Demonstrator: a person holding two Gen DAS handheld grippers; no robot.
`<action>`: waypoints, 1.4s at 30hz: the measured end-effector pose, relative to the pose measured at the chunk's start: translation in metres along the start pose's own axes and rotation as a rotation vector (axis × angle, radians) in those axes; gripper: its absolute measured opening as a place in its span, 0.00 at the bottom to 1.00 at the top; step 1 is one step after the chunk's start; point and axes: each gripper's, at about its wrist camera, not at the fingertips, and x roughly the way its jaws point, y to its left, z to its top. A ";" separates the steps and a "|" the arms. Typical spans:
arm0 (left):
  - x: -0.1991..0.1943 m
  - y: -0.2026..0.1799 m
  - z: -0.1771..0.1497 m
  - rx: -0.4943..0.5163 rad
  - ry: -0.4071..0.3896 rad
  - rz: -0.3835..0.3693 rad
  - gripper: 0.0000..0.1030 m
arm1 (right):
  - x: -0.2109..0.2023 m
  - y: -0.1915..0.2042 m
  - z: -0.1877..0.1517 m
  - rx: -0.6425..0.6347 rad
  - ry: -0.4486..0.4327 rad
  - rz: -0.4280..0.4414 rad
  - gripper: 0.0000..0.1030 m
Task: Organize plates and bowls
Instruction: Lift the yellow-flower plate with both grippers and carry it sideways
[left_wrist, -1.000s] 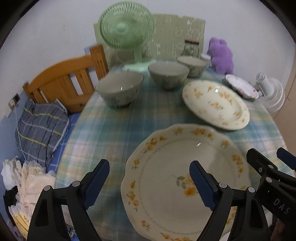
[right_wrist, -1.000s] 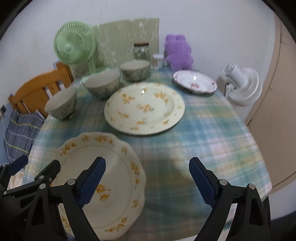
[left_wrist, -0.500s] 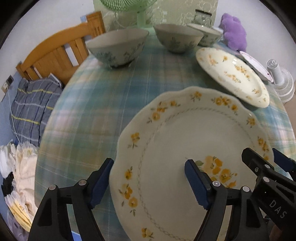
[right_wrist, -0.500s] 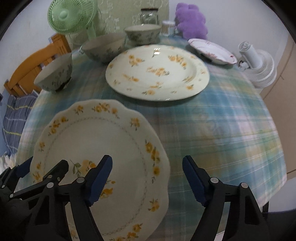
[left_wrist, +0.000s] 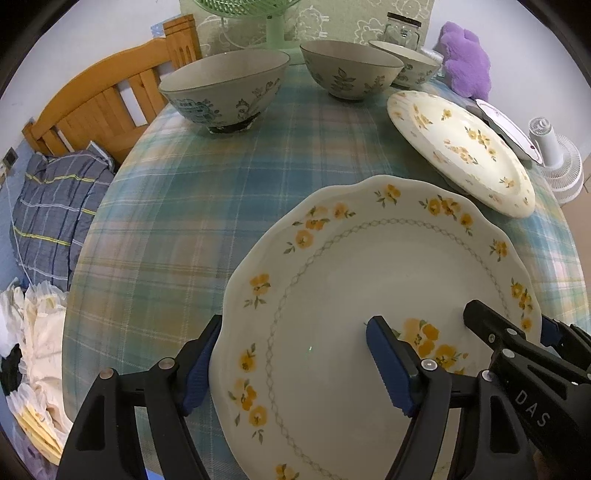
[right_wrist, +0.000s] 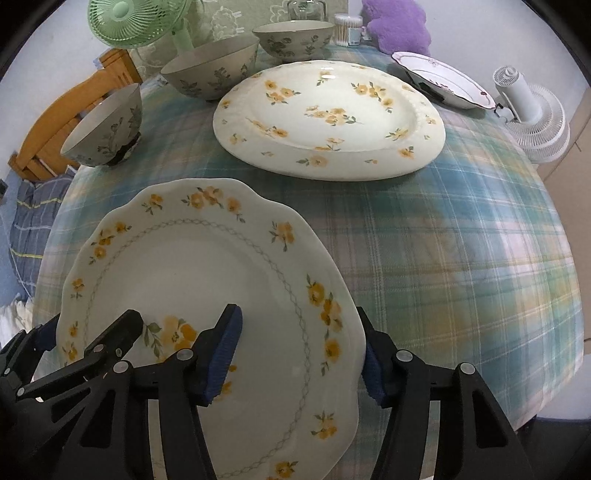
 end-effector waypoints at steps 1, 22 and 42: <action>0.000 0.000 -0.001 0.003 0.003 -0.002 0.74 | 0.000 0.000 0.000 0.004 0.004 -0.003 0.60; -0.027 -0.065 0.010 0.133 -0.033 -0.049 0.74 | -0.034 -0.059 0.000 0.100 -0.019 -0.054 0.61; -0.017 -0.189 0.031 0.084 -0.036 -0.019 0.75 | -0.037 -0.182 0.039 0.029 -0.032 -0.033 0.61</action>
